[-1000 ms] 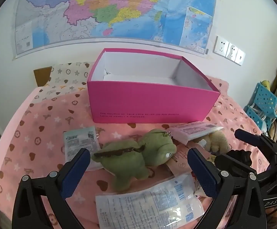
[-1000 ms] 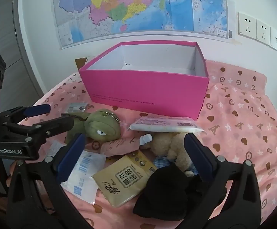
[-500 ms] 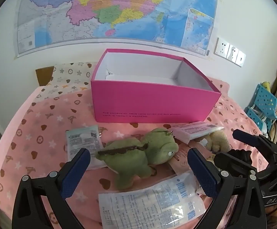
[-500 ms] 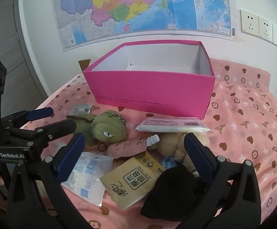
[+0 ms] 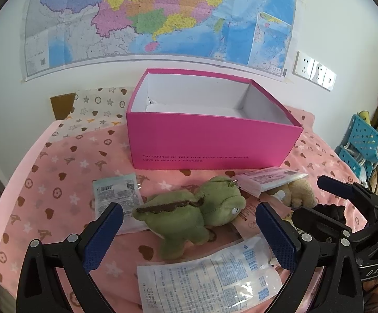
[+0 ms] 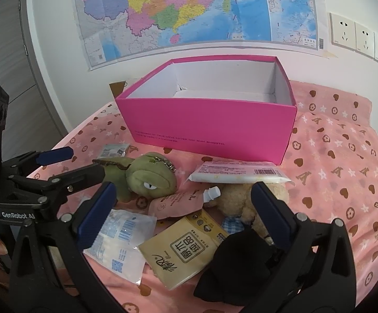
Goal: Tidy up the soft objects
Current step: 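Move the right gripper toward the green plush turtle, then close the right gripper on the green plush turtle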
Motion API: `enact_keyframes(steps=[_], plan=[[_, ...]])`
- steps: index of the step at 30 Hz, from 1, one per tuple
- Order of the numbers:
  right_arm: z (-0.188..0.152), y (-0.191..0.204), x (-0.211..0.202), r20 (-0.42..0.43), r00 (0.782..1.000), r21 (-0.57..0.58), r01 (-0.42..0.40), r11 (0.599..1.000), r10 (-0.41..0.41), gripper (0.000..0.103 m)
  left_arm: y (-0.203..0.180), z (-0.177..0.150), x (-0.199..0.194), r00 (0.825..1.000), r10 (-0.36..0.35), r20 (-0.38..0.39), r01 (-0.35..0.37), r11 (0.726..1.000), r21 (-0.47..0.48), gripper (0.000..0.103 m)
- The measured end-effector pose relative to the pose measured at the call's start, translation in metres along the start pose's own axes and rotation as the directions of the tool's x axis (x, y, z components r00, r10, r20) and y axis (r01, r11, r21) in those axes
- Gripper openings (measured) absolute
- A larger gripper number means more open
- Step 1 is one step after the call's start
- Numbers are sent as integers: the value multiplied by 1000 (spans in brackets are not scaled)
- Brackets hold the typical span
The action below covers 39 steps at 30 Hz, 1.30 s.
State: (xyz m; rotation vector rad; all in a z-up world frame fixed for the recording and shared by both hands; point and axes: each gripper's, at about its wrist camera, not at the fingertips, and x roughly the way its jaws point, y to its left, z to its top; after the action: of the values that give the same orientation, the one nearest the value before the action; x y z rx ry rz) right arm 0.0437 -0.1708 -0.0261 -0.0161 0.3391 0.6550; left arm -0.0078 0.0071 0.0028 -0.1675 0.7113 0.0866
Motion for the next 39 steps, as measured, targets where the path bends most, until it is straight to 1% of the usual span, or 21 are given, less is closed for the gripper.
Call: enact_keyframes(steps=[27, 33, 39], plan=[[2, -2, 7, -16, 999, 6, -32, 999, 32, 103, -1, -7, 8, 1000, -3, -13, 3, 1000, 3, 103], [4, -2, 10, -31, 998, 8, -55, 998, 55, 98, 1, -8, 12, 1000, -2, -23, 2, 1000, 0, 103], [7, -1, 17, -57, 994, 11, -93, 996, 93, 89, 9, -10, 18, 999, -24, -47, 24, 1000, -10, 103]])
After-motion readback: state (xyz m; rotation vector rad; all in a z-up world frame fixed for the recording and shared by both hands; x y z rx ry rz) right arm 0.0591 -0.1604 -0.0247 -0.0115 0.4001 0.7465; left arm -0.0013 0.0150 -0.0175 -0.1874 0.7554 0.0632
